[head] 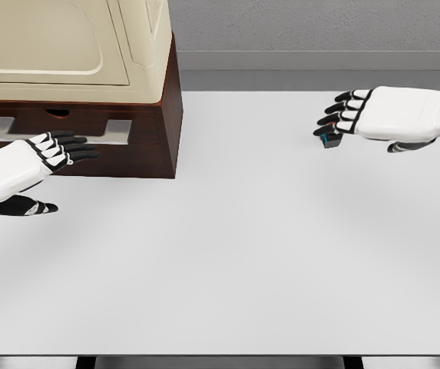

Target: Open the cabinet drawer with left arm, and place a switch into the drawer with right arm

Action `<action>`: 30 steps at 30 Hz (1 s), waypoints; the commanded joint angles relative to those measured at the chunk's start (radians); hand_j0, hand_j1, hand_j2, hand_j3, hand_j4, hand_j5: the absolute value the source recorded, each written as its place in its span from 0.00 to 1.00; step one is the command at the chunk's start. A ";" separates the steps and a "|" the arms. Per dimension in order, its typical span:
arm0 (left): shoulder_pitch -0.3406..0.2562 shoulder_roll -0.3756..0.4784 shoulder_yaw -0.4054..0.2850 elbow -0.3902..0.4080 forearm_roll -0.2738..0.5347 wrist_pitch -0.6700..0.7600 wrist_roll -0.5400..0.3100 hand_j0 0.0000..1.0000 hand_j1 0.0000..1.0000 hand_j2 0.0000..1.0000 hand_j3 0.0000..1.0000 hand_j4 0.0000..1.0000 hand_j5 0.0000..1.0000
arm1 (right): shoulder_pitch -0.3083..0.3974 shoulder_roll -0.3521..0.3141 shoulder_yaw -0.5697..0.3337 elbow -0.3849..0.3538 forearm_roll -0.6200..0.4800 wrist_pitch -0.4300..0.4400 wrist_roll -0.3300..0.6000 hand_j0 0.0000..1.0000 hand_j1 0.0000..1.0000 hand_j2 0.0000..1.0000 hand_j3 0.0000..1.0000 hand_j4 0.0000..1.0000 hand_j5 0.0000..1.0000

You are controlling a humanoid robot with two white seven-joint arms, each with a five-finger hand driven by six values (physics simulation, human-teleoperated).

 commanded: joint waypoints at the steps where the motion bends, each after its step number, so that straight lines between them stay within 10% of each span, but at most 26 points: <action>1: 0.000 0.001 -0.002 0.000 0.005 0.002 0.000 1.00 1.00 1.00 1.00 1.00 1.00 | -0.002 -0.004 0.000 -0.006 0.001 0.002 0.000 1.00 1.00 1.00 1.00 1.00 1.00; 8: -0.075 -0.016 -0.050 0.000 0.019 0.002 -0.001 1.00 1.00 1.00 1.00 1.00 1.00 | -0.052 -0.005 0.014 0.017 0.000 0.002 0.000 1.00 1.00 1.00 1.00 1.00 1.00; 11: -0.118 -0.039 -0.060 0.001 0.019 0.002 -0.001 1.00 1.00 1.00 1.00 1.00 1.00 | -0.106 0.173 0.022 0.276 -0.007 0.002 0.000 1.00 1.00 1.00 1.00 1.00 1.00; 21: -0.304 -0.108 -0.283 0.122 0.020 0.002 -0.001 1.00 1.00 1.00 1.00 1.00 1.00 | -0.115 0.260 0.020 0.437 0.133 0.002 0.000 1.00 1.00 1.00 1.00 1.00 1.00; 30: -0.307 -0.108 -0.303 0.201 0.019 0.002 -0.001 1.00 1.00 1.00 1.00 1.00 1.00 | -0.170 0.312 0.129 0.540 0.158 0.002 0.000 1.00 1.00 1.00 1.00 1.00 1.00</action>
